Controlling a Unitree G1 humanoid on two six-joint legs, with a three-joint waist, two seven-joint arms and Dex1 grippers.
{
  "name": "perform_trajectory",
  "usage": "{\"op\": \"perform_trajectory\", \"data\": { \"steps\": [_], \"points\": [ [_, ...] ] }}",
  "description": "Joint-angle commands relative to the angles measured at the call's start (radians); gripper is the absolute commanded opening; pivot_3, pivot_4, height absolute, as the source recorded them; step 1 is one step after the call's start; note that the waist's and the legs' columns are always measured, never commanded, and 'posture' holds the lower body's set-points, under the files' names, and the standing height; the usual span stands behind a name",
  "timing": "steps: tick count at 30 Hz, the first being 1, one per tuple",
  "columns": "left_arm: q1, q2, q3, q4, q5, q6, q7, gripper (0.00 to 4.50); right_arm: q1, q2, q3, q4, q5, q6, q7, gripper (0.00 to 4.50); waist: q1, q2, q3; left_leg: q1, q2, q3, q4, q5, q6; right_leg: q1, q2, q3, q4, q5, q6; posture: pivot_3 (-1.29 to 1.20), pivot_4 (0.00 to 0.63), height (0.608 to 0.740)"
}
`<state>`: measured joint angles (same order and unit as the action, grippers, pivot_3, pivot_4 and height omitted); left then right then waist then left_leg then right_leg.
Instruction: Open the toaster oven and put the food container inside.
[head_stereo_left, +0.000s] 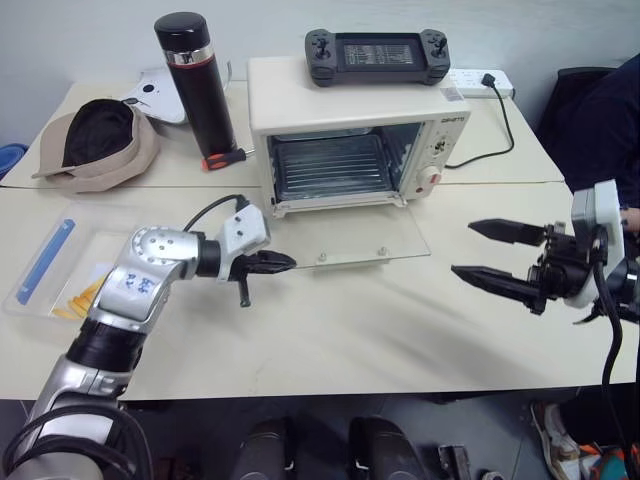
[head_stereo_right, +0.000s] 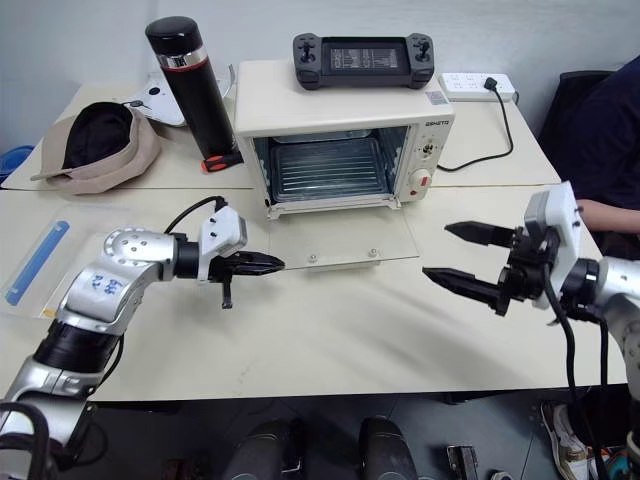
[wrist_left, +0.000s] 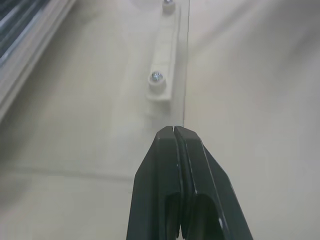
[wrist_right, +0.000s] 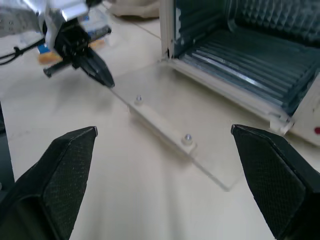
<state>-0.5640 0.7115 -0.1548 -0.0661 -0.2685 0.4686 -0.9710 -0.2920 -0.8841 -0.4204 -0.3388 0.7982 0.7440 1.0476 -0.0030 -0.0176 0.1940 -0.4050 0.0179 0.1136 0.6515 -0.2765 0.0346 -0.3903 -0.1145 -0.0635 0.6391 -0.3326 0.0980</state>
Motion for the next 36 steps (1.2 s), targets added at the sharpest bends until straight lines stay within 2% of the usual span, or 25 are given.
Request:
{"op": "perform_trajectory", "data": {
  "steps": [1, 6, 9, 12, 14, 16, 20, 22, 24, 25, 29, 34, 36],
  "points": [
    [0.080, 0.022, 0.104, -0.135, -0.011, 0.075, 0.090, 0.03, -0.112, 0.010, 0.068, 0.023, 0.051, 0.001, 0.028, 4.50, -0.001, 0.000, 0.000, 0.000, 0.000, 0.000, 0.000, 0.000, 0.000, 0.000, 0.000, 0.000, -0.001, 0.000, 0.000, 0.00, 0.150, 0.740],
    [0.349, 0.052, 0.340, -0.397, -0.059, 0.266, 0.219, 0.03, -0.323, 0.085, 0.262, 0.107, 0.034, -0.017, 0.125, 4.50, -0.026, 0.000, 0.000, -0.001, 0.001, 0.000, -0.002, 0.000, 0.000, -0.001, 0.000, 0.000, 0.003, 0.000, 0.000, 0.00, 0.150, 0.740],
    [0.538, -0.010, 0.576, -0.600, -0.155, 0.406, 0.280, 0.03, -0.421, 0.127, 0.355, 0.198, -0.003, -0.054, 0.216, 4.50, -0.025, -0.001, 0.000, -0.001, 0.001, -0.001, -0.002, 0.000, 0.000, -0.001, 0.000, -0.001, 0.002, 0.000, 0.000, 0.00, 0.150, 0.740],
    [0.721, -0.142, 0.855, -0.797, -0.308, 0.536, 0.339, 0.58, -0.508, 0.169, 0.433, 0.316, -0.058, -0.108, 0.315, 4.50, -0.027, -0.001, 0.000, -0.001, 0.001, -0.001, -0.001, -0.001, 0.001, 0.000, -0.001, 0.000, 0.000, 0.000, 0.000, 0.00, 0.150, 0.740],
    [0.841, -0.234, 1.006, -0.895, -0.435, 0.568, 0.369, 1.17, -0.553, 0.193, 0.467, 0.386, -0.089, -0.143, 0.370, 4.50, -0.022, -0.002, 0.000, -0.001, 0.001, -0.003, 0.000, -0.002, 0.000, 0.001, -0.001, -0.001, -0.004, 0.000, 0.000, 0.00, 0.150, 0.740],
    [0.962, -0.311, 1.117, -0.963, -0.557, 0.562, 0.397, 1.78, -0.589, 0.215, 0.490, 0.447, -0.114, -0.172, 0.413, 4.50, -0.025, -0.003, 0.000, -0.001, 0.000, -0.005, 0.000, -0.003, -0.001, 0.002, -0.001, -0.002, -0.005, 0.000, -0.001, 0.00, 0.150, 0.740],
    [1.283, -0.561, 1.326, -0.956, -0.740, 0.415, 0.510, 3.07, -0.675, 0.271, 0.529, 0.574, -0.155, -0.224, 0.514, 4.50, -0.029, -0.003, -0.001, 0.001, 0.000, -0.008, 0.000, -0.005, 0.000, 0.007, -0.002, -0.004, -0.011, 0.000, -0.001, 0.00, 0.150, 0.740],
    [1.337, -0.607, 1.368, -0.905, -0.819, 0.367, 0.600, 3.71, -0.700, 0.289, 0.539, 0.614, -0.171, -0.240, 0.547, 4.50, -0.027, -0.002, -0.001, 0.002, 0.001, -0.008, 0.000, -0.007, -0.001, 0.009, -0.002, -0.005, -0.012, -0.001, -0.002, 0.00, 0.150, 0.740],
    [1.340, -0.597, 1.385, -0.863, -0.898, 0.332, 0.735, 4.35, -0.718, 0.299, 0.553, 0.645, -0.181, -0.257, 0.564, 4.50, -0.022, -0.002, -0.001, 0.002, 0.000, -0.011, 0.000, -0.009, -0.005, 0.009, -0.002, -0.007, -0.012, -0.001, -0.003, 0.00, 0.150, 0.740],
    [1.344, -0.584, 1.382, -0.852, -0.932, 0.320, 0.788, 4.49, -0.723, 0.301, 0.558, 0.653, -0.182, -0.263, 0.566, 4.50, -0.022, -0.002, -0.001, 0.002, 0.000, -0.013, 0.000, -0.011, -0.004, 0.010, -0.002, -0.009, -0.012, -0.002, -0.004, 0.00, 0.150, 0.740],
    [1.288, -0.510, 1.315, -0.759, -1.189, 0.242, 1.245, 4.49, -0.738, 0.286, 0.582, 0.657, -0.143, -0.274, 0.567, 4.50, -0.028, -0.001, -0.001, 0.002, 0.000, -0.016, -0.001, -0.013, -0.004, 0.012, -0.003, -0.011, -0.013, -0.002, -0.006, 0.00, 0.150, 0.740],
    [1.203, -0.348, 1.257, -0.657, -1.426, 0.090, 1.517, 4.49, -0.720, 0.255, 0.588, 0.617, -0.110, -0.256, 0.567, 4.50, -0.028, -0.001, -0.001, 0.002, 0.001, -0.016, -0.001, -0.009, -0.003, 0.012, -0.003, -0.012, -0.014, -0.002, -0.006, 0.00, 0.150, 0.740],
    [1.155, -0.257, 1.234, -0.591, -1.454, 0.074, 1.579, 4.49, -0.713, 0.256, 0.579, 0.610, -0.115, -0.247, 0.567, 4.50, -0.028, -0.001, -0.001, 0.002, 0.001, -0.017, -0.001, -0.009, -0.004, 0.013, -0.002, -0.013, -0.014, -0.003, -0.006, 0.00, 0.150, 0.740]
  ]
}}
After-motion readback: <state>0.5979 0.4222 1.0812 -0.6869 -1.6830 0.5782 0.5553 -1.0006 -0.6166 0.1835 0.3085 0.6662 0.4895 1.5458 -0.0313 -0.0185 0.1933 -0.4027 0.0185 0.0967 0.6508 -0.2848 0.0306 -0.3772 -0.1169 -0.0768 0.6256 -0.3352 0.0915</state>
